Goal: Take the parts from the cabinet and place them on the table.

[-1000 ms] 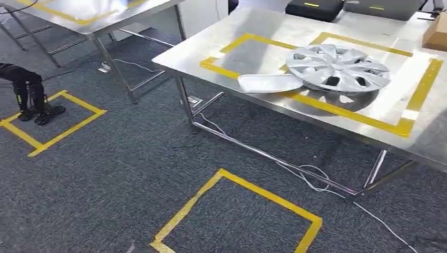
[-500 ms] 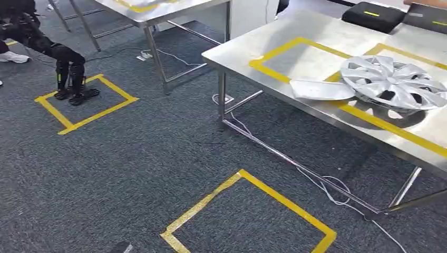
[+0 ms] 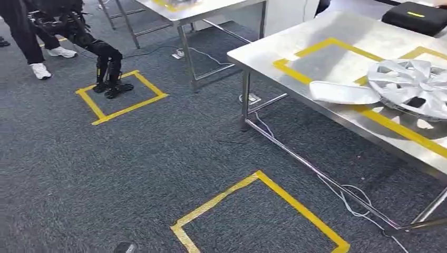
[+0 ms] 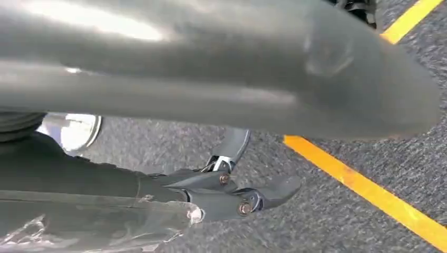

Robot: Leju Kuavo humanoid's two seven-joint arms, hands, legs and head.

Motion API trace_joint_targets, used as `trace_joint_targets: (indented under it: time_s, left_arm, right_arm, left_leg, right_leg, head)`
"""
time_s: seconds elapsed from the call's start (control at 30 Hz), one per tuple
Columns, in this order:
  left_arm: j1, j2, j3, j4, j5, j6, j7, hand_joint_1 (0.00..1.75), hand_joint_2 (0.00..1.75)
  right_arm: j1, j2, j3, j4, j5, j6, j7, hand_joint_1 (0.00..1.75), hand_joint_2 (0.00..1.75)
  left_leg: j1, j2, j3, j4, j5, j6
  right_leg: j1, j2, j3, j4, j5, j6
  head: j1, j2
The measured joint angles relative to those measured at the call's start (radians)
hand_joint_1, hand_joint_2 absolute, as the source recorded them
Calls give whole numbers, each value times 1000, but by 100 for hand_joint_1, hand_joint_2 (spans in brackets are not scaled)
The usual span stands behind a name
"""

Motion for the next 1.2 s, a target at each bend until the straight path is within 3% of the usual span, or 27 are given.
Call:
trace_joint_targets:
  time_s: [0.03,0.07,0.1,0.13,0.17,0.2,0.23,0.33,0.37,0.4,0.43,0.5,0.53,0.57,0.63,0.67,0.7,0.83,0.87,0.9,0.93,1.0,1.03,1.07,1.13,1.17,1.2]
  left_arm:
    - [2,0,0,0,0,3,0,0,0]
    - [3,0,0,0,0,6,0,0,0]
    - [4,0,0,0,0,9,0,0,0]
    - [3,0,0,0,2,18,0,0,0]
    - [1,1,0,0,13,26,0,0,0]
    - [-4,0,2,-1,24,22,0,0,0]
    - [-8,1,3,-1,28,16,-2,0,0]
    - [5,2,4,-3,44,-5,-43,0,0]
    - [10,2,5,-3,51,-11,-68,0,0]
    - [10,2,5,-5,55,-13,-87,0,0]
    - [8,1,5,-5,57,-14,-95,0,0]
    - [7,0,5,-6,60,-13,-101,0,0]
    - [9,1,5,-6,61,-9,-114,0,0]
    - [12,0,5,-9,65,0,-132,0,0]
    - [12,-4,6,-15,91,-2,-139,0,0]
    - [10,-5,7,-18,103,-16,-142,0,0]
    - [9,-4,8,-21,105,-25,-143,0,0]
    - [16,-7,7,-25,98,-44,-122,0,0]
    - [17,-7,8,-25,98,-46,-115,0,0]
    - [17,-10,8,-25,97,-46,-111,0,0]
    - [12,-11,7,-25,93,-45,-105,0,0]
    - [9,-14,6,-25,89,-39,-101,0,0]
    - [10,-15,6,-25,84,-36,-99,0,0]
    - [13,-15,5,-25,82,-31,-97,0,0]
    - [15,-15,5,-25,77,-28,-97,0,0]
    - [14,-15,4,-25,75,-28,-97,0,0]
    - [12,-15,4,-25,75,-27,-97,0,0]
  right_arm:
    - [-1,0,0,0,0,0,-1,0,0]
    - [-1,0,0,0,0,0,-1,0,0]
    - [-2,0,0,0,0,0,-2,0,0]
    - [-3,0,0,0,0,0,-4,0,0]
    - [-3,2,0,0,0,0,-8,0,0]
    - [-2,2,0,-2,0,0,-11,0,0]
    - [-1,3,0,-4,0,0,-11,0,0]
    - [-4,3,0,-4,0,0,-12,0,0]
    - [-4,3,1,-4,0,0,-13,0,0]
    - [-2,3,1,-4,0,0,-14,0,0]
    - [0,3,1,-4,0,0,-14,0,0]
    - [2,3,1,-4,0,-1,-14,0,0]
    - [4,3,1,-4,0,-1,-14,0,0]
    - [4,3,0,-5,0,-2,-14,0,0]
    - [3,4,0,-7,1,-3,-14,0,0]
    - [3,4,0,-7,3,-3,-14,0,0]
    - [4,5,0,-7,5,-3,-14,0,0]
    - [2,7,1,-6,19,-1,-20,0,0]
    - [0,7,3,-5,23,-2,-23,0,0]
    - [0,6,3,-3,27,-4,-27,0,0]
    - [0,6,3,-1,29,-5,-29,0,0]
    - [2,3,3,4,30,-8,-31,0,0]
    - [2,2,3,7,31,-8,-31,0,0]
    - [1,2,3,11,31,-10,-31,0,0]
    - [-2,2,3,17,33,-12,-32,0,0]
    - [-3,2,4,20,33,-12,-32,0,0]
    - [-3,2,4,21,33,-13,-32,0,0]
  left_leg:
    - [0,2,-5,13,6,1]
    - [0,3,12,-14,32,2]
    - [0,6,48,-80,72,6]
    - [-2,20,99,-169,112,10]
    - [-5,52,145,-245,135,14]
    - [-9,78,168,-298,135,15]
    - [-9,67,163,-292,130,27]
    - [-9,43,160,-299,135,44]
    - [-5,37,160,-300,137,48]
    - [-4,30,159,-299,139,52]
    - [-4,20,158,-299,140,55]
    - [-4,1,156,-299,141,57]
    - [-4,-8,156,-299,141,57]
    - [-4,-18,157,-299,141,57]
    - [-2,-41,160,-298,143,53]
    - [0,-53,160,-297,143,50]
    - [-4,-60,157,-295,143,42]
    - [4,-92,141,-296,157,15]
    - [4,-72,138,-290,148,13]
    - [-1,-32,121,-257,121,10]
    - [-2,-14,88,-190,81,7]
    - [-1,-1,8,-21,10,4]
    - [-1,1,-11,21,2,3]
    - [-1,3,-5,14,18,4]
    - [-2,9,64,-112,94,10]
    - [-3,33,119,-209,133,14]
    - [-7,79,156,-269,141,17]
  right_leg:
    - [1,-11,0,0,0,0]
    - [2,-19,0,0,0,0]
    - [2,-29,1,0,0,0]
    - [2,-38,3,0,-1,1]
    - [3,-46,5,0,-2,5]
    - [14,-53,1,12,-8,13]
    - [13,-63,-1,9,-7,17]
    - [12,-83,7,6,-9,31]
    - [8,-50,-2,20,-25,40]
    - [6,-16,-20,68,-61,44]
    - [5,0,-52,145,-103,46]
    - [5,13,-125,303,-164,49]
    - [5,13,-140,330,-163,49]
    - [4,13,-129,305,-136,50]
    - [-2,22,-53,145,-46,49]
    - [-8,48,-8,57,-7,51]
    - [-13,94,9,21,-25,52]
    - [-5,69,7,16,-15,23]
    - [-9,55,9,9,-9,13]
    - [-8,47,8,8,-8,6]
    - [-6,35,6,8,-7,2]
    - [-2,5,3,8,-8,0]
    - [-1,-6,2,8,-8,-1]
    - [0,-16,3,8,-8,-1]
    - [1,-34,5,8,-9,0]
    - [1,-43,8,8,-10,2]
    - [6,-49,8,9,-13,7]
  head:
    - [0,0]
    - [0,0]
    - [0,0]
    - [0,0]
    - [0,0]
    - [-3,0]
    - [1,0]
    - [0,0]
    - [3,0]
    - [9,0]
    - [9,0]
    - [11,0]
    - [12,0]
    - [12,0]
    - [11,0]
    - [13,0]
    - [13,0]
    - [12,0]
    - [12,0]
    - [3,0]
    - [0,0]
    - [0,0]
    - [0,0]
    - [0,0]
    - [0,0]
    - [0,0]
    - [0,0]
